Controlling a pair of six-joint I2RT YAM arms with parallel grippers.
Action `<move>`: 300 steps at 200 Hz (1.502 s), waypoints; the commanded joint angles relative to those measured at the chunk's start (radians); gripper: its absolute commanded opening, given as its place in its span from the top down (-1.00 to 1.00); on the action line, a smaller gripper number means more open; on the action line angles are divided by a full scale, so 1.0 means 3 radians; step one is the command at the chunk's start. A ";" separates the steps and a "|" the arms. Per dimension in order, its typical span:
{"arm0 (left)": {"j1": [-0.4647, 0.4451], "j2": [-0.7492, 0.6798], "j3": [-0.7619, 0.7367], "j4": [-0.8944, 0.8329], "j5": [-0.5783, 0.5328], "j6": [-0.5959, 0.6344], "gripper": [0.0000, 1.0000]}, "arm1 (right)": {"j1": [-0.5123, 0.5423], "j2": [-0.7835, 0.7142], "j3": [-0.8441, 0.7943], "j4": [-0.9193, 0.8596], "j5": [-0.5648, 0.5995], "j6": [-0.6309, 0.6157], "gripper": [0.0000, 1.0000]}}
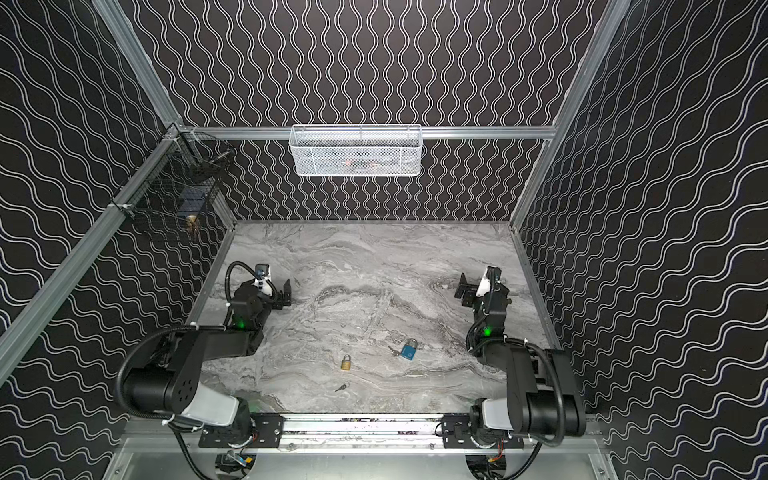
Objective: Unlock with the key
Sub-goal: 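Swing the right gripper toward the silver key while the left arm advances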
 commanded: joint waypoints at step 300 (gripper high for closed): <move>-0.0710 -0.2581 0.0480 -0.4168 0.0743 -0.2904 -0.98 | 0.2620 -0.0618 0.1461 -0.4401 -0.0530 0.1478 -0.88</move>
